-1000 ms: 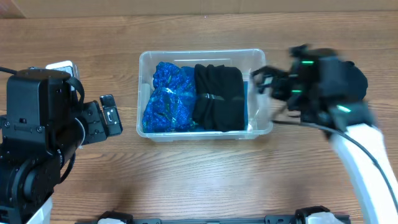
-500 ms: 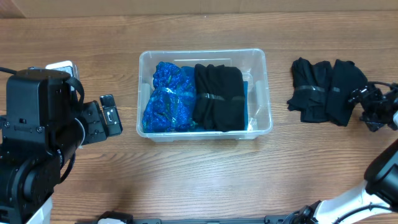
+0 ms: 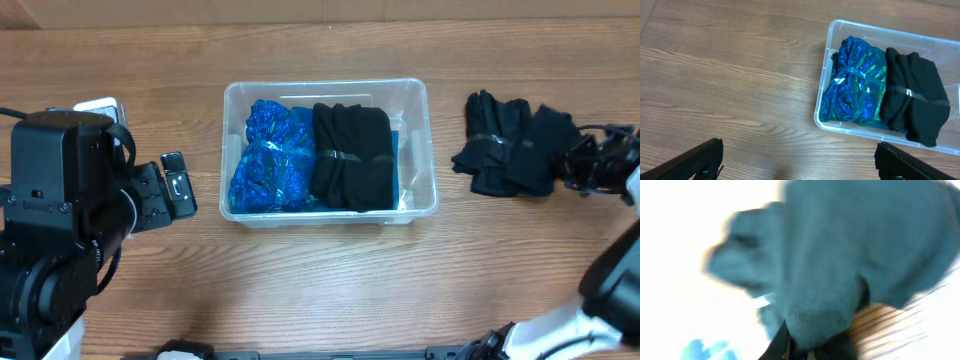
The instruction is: Pack container
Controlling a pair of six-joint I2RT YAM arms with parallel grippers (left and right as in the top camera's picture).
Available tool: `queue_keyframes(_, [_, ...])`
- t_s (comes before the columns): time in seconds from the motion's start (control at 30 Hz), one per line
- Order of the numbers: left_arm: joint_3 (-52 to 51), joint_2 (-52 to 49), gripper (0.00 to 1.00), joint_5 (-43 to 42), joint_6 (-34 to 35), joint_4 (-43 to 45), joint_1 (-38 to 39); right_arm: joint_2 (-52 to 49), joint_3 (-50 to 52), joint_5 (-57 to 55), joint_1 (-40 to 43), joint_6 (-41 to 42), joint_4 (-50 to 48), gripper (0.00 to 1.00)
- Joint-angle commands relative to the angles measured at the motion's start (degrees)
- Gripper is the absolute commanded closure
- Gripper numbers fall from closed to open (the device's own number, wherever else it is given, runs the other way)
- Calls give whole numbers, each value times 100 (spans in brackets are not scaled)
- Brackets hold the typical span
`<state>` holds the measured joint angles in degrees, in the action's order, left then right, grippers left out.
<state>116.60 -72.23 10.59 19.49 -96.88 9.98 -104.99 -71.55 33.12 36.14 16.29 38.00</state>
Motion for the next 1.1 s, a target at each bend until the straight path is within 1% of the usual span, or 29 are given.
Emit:
queue_keyframes(0.0, [-13,-11,0,74,-22,9,-48,1886,-339,811,-605,-46,214,96])
queue_keyframes(0.07, [-13,-11,0,74,-22,9,-48,2575,-339,811,-1169,-20,310,96])
queue_keyframes(0.13, [-13,-11,0,74,-22,11,-48,3005,-339,813,-1860,136,337,96])
queue_keyframes(0.2, [-13,-11,0,74,-22,9,-48,3104,-339,811,-2771,232,321,96])
queue_keyframes(0.3, [-13,-11,0,74,-22,11,-48,2839,-337,789,-4109,129,-68,96])
queue_keyframes(0.37, [-13,-11,0,74,-22,11,-48,2702,-330,756,-4518,127,-192,96])
queue_keyframes(0.47, [-13,-11,0,74,-22,9,-48,2319,-330,721,-4887,122,-824,96])
queue_keyframes(0.53, [-13,-11,0,74,-22,11,-48,1923,-330,138,-4948,-96,-946,96])
queue_keyframes(0.6, [-13,-11,0,74,-22,9,-48,1453,-330,-538,-4946,-223,-741,96])
queue_keyframes(0.63, [-13,-11,0,74,-22,11,-48,1117,-330,-699,-4916,-221,-326,82])
queue_keyframes(0.67, [-13,-11,0,74,-22,9,-48,975,-330,-883,-4903,-223,-24,70])
queue_keyframes(0.73, [-13,-11,0,74,-22,9,-48,1008,-332,-1510,-4903,-221,260,50])
queue_keyframes(0.77, [-13,-11,0,74,-22,9,-48,1054,-337,-1707,-4903,-219,407,47])
queue_keyframes(0.83, [-13,-11,0,74,-20,11,-48,1453,-595,-2146,-4937,-219,962,47])
queue_keyframes(0.9, [-13,-11,0,74,-22,9,-48,1853,-981,-2555,-5073,-98,1432,47])
queue_keyframes(0.93, [-13,-11,0,74,-22,11,-48,2020,-1139,-2680,-5158,-90,1561,54])
queue_keyframes(0.97, [-13,-11,0,74,-22,9,-48,2192,-1211,-2708,-5313,-85,1521,76])
queue_keyframes(1.0, [-13,-13,0,74,-22,9,-48,2203,-1211,-2710,-5416,-74,1482,89])
queue_keyframes(1.03, [-13,-13,0,74,-22,9,-48,2076,-1189,-2811,-5547,160,1464,92])
queue_keyframes(1.07, [-13,-13,0,74,-20,9,-48,1849,-1117,-2922,-5663,310,1386,92])
